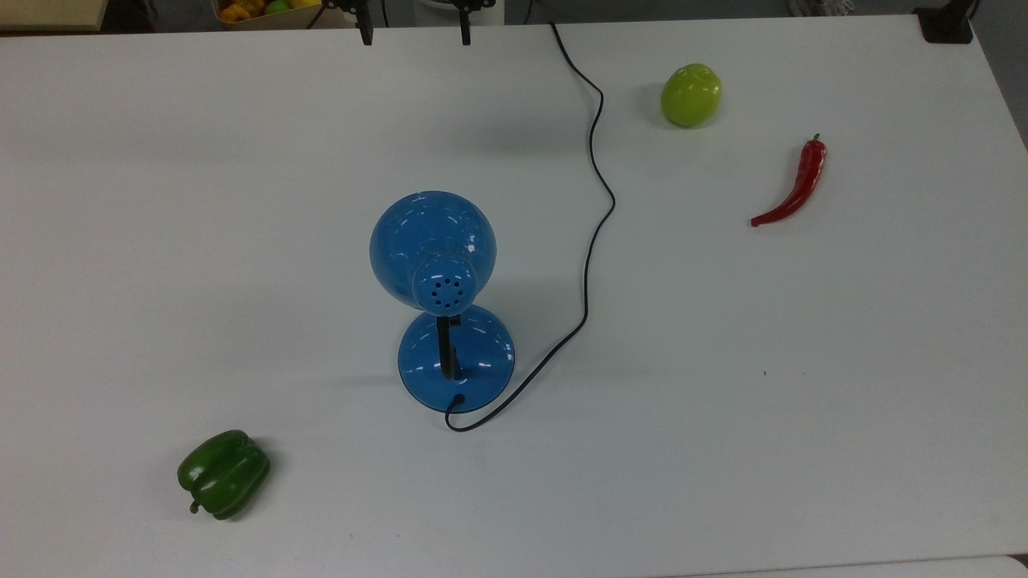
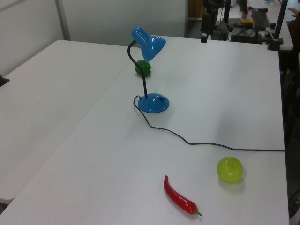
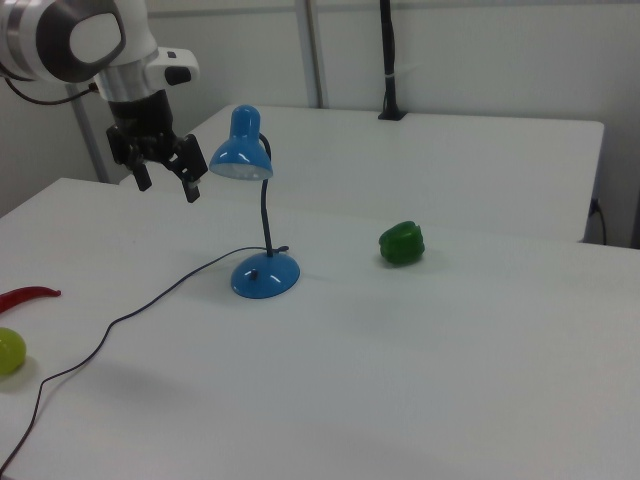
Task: Turn on desk lamp
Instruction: 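Move the gripper toward the blue desk lamp's base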
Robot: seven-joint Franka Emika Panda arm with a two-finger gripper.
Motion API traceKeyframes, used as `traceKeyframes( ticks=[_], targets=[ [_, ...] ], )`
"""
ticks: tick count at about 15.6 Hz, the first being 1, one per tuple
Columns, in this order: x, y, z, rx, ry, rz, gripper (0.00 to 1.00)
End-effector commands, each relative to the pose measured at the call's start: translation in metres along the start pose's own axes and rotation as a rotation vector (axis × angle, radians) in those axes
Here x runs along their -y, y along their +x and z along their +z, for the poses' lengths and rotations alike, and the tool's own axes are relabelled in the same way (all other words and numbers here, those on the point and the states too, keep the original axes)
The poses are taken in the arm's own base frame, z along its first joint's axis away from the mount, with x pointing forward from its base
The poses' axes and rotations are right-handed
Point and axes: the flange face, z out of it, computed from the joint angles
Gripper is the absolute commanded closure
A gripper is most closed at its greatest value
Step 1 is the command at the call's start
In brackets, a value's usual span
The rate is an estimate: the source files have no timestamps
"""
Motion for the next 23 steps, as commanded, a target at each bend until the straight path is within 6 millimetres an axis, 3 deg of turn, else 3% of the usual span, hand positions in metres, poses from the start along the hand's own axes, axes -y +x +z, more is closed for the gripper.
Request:
traceKeyframes(
  ticks=[1,14,17,21,23],
  targets=[
    [0.001,-0.002,0.000,-0.020,-0.013,-0.001,0.00],
    [0.000,-0.005,0.007,-0.001,-0.013,-0.001,0.00],
    [0.000,-0.004,0.007,-0.003,-0.013,-0.004,0.25],
    [0.000,-0.004,0.010,0.003,-0.009,-0.034,0.81],
    [0.000,-0.004,0.011,0.003,-0.009,-0.034,1.00]
  ],
)
